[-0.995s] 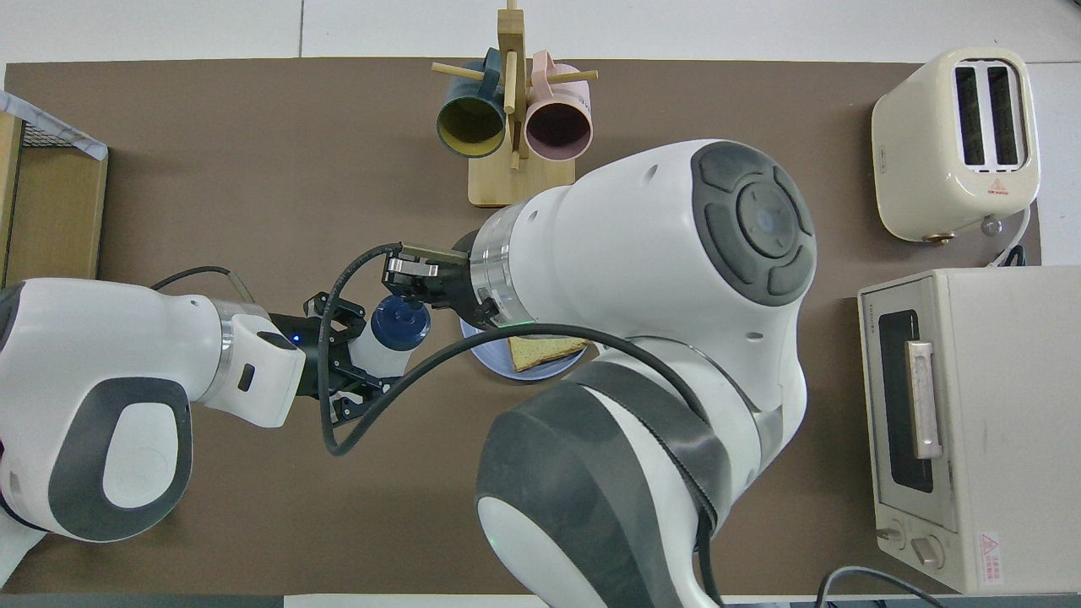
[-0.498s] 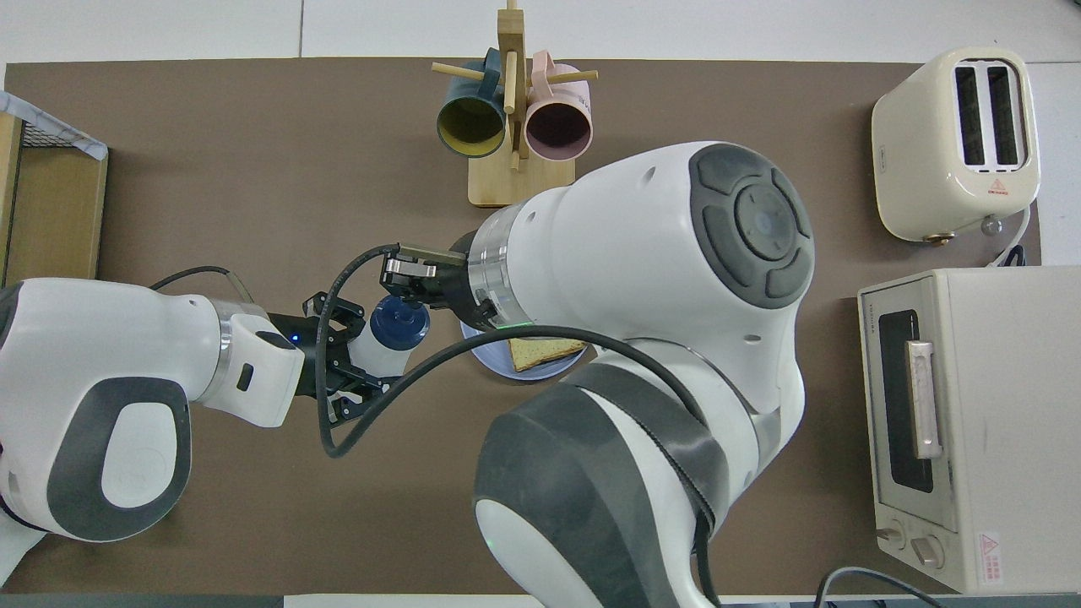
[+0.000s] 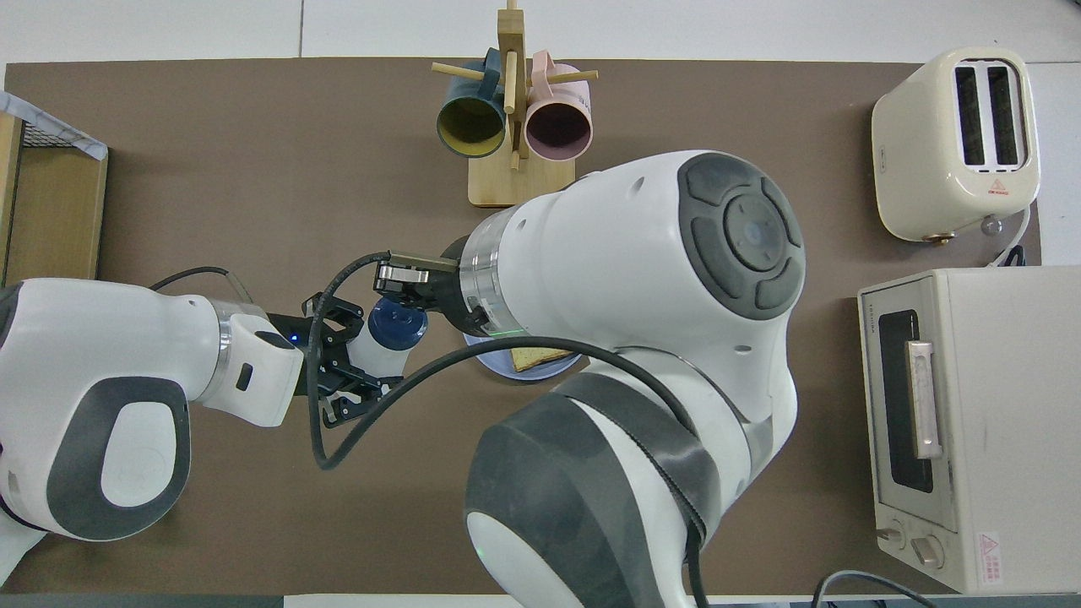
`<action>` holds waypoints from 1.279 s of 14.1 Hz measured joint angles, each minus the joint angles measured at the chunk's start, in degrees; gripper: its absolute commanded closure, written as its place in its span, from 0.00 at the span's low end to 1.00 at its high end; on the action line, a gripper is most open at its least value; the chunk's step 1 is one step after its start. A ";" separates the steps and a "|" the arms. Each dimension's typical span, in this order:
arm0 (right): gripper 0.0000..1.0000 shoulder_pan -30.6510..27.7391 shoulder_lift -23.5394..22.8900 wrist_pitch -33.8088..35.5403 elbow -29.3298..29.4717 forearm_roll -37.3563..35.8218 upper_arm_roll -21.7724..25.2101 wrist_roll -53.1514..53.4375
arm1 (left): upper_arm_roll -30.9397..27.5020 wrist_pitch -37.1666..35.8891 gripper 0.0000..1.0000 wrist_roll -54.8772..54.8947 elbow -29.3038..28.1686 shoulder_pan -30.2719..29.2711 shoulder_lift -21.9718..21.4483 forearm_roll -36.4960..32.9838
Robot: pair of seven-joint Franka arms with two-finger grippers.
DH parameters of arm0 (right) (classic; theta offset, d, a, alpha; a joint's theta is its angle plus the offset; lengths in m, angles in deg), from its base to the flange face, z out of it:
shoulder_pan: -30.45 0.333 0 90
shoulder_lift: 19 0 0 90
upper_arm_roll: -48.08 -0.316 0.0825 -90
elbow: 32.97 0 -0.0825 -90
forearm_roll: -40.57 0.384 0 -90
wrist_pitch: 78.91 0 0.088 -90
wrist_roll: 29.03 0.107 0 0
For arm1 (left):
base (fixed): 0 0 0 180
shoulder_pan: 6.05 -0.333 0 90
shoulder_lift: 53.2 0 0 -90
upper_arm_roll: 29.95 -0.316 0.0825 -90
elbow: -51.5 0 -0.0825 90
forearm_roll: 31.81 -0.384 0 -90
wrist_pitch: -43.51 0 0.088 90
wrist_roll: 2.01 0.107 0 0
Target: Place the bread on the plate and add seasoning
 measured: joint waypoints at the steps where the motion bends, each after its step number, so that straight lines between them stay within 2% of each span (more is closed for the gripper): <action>1: 1.00 0.00 0.00 -0.01 0.00 0.00 0.00 0.00 | 0.00 0.00 1.00 0.00 0.00 0.00 0.00 0.00; 8: 1.00 -0.40 -0.02 -0.23 -0.07 0.48 0.21 0.08 | 0.00 0.07 1.00 -0.01 0.05 0.00 -0.01 0.30; 13: 1.00 -4.08 0.02 -0.99 -0.11 4.90 0.41 1.04 | 0.14 -0.02 1.00 0.01 0.07 0.06 -0.23 0.38; 14: 0.73 -4.47 0.02 -0.99 -0.20 4.97 0.41 1.04 | 0.24 -0.02 1.00 0.01 0.09 0.07 -0.37 0.39; 15: 0.01 -4.50 0.03 -0.99 -0.38 4.97 0.40 1.04 | 0.32 -0.02 1.00 0.01 0.09 0.07 -0.46 0.40; 18: 0.00 -4.57 0.28 -0.98 -1.29 3.98 0.70 0.74 | 0.23 -0.14 1.00 0.01 -0.20 0.05 -0.47 0.39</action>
